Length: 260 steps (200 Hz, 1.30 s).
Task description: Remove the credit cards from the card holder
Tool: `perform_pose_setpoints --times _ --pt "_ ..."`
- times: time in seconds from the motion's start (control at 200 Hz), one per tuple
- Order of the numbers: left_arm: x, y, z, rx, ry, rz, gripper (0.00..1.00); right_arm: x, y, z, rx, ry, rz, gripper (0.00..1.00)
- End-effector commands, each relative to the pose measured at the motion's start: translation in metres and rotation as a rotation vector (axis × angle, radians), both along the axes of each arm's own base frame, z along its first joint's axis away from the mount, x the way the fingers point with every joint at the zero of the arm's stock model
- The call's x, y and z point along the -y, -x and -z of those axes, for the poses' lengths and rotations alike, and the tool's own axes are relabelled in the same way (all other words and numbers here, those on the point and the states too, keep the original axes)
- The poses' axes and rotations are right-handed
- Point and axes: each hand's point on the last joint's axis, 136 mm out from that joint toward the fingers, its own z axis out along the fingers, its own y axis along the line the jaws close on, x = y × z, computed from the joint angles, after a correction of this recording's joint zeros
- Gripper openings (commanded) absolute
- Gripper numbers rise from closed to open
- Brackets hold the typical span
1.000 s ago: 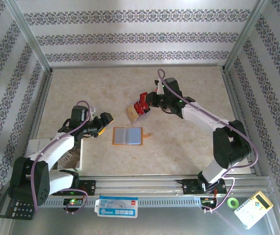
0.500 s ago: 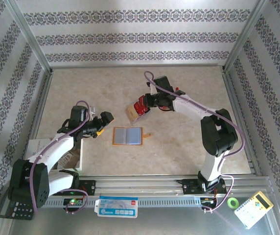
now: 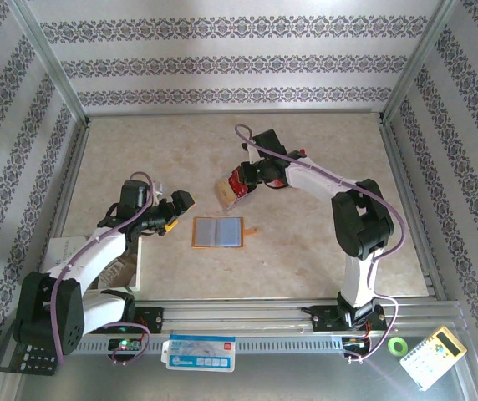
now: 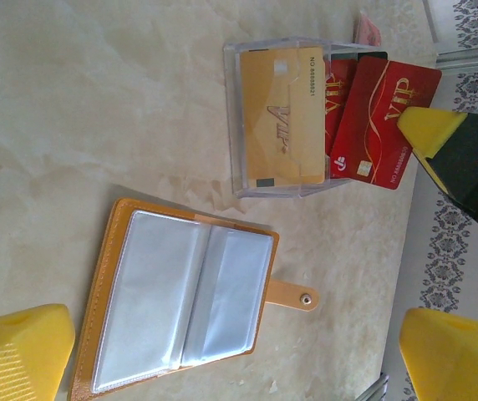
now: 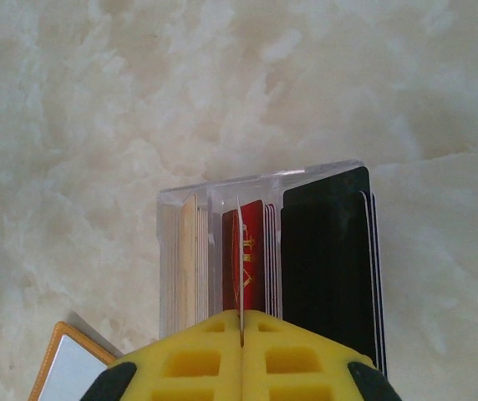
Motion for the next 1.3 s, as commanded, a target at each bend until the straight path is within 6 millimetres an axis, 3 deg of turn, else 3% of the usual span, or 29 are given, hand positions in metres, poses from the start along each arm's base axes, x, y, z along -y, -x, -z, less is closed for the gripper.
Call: perform_pose_setpoints --times 0.0,0.195,0.455,0.575,0.954,1.154,1.294 --pt "-0.004 0.0 -0.005 0.011 -0.009 0.002 1.0 -0.003 0.001 0.005 -0.011 0.039 -0.033 0.1" --pt "0.0 -0.001 -0.011 0.02 0.013 0.016 1.0 -0.001 0.005 0.003 -0.021 0.042 -0.009 0.25" --pt "0.01 0.001 -0.012 0.008 0.046 0.069 0.99 0.018 0.019 -0.053 0.072 -0.027 0.11 0.39" --pt "0.018 0.001 -0.008 0.0 0.017 0.104 0.94 0.026 0.042 -0.061 0.077 -0.07 0.171 0.42" --pt "0.036 0.008 0.038 -0.115 -0.204 0.198 0.77 0.008 0.122 -0.017 -0.048 -0.073 0.227 0.44" --pt "0.046 0.011 0.054 -0.175 -0.172 0.206 0.63 -0.021 0.141 0.014 -0.138 -0.076 0.188 0.44" --pt "0.048 0.014 0.066 -0.218 -0.189 0.215 0.6 -0.032 0.147 0.031 -0.177 -0.059 0.193 0.44"
